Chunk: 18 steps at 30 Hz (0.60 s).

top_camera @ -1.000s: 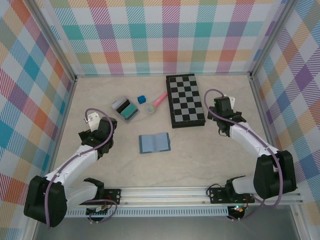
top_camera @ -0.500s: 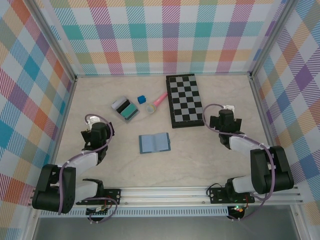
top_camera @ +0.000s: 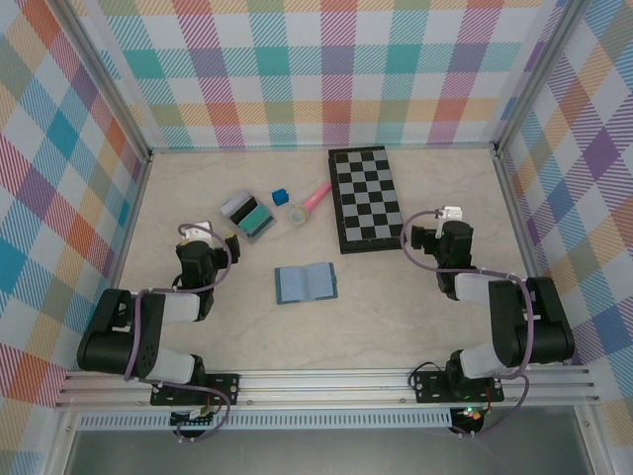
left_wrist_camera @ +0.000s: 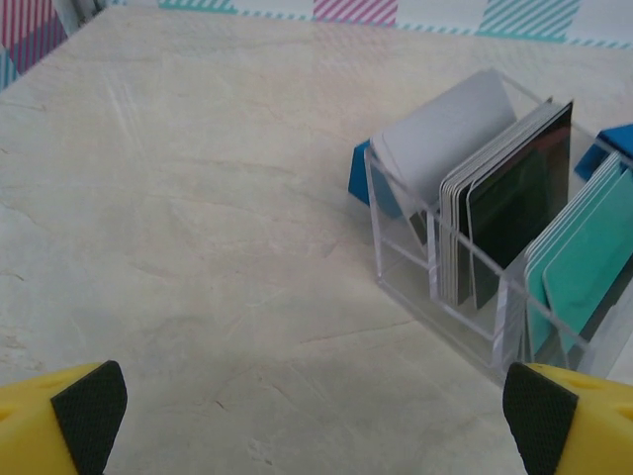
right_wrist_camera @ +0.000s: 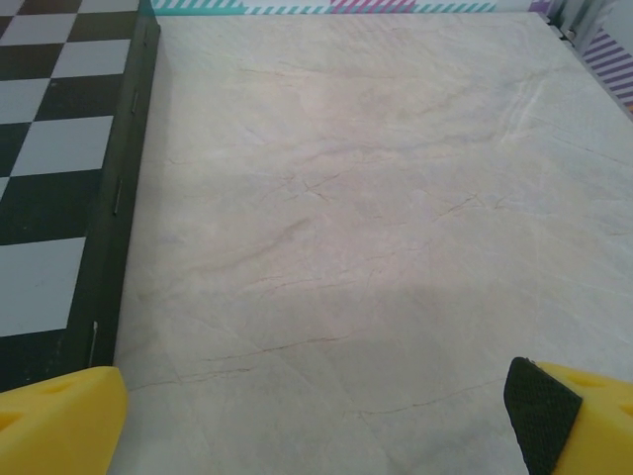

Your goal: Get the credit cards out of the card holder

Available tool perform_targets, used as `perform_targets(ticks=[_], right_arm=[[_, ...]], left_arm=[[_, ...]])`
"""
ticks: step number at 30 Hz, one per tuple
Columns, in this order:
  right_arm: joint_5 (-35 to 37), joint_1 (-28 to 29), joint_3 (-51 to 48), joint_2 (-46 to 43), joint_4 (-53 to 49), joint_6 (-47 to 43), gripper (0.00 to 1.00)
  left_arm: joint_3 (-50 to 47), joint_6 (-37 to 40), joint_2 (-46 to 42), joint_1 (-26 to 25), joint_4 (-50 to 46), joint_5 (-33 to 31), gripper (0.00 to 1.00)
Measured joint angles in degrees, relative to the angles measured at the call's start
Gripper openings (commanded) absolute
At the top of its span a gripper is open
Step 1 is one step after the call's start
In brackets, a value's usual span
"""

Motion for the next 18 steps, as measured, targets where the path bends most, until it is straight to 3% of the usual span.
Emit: perform_targets(ticks=[18], right_arm=[[-8.5,-2.7,-2.1,1.6,7.1,-0.6,1.0]], left_arm=[[4.8,0.0,3.3,0.0,-1.0,0.0,1.0]])
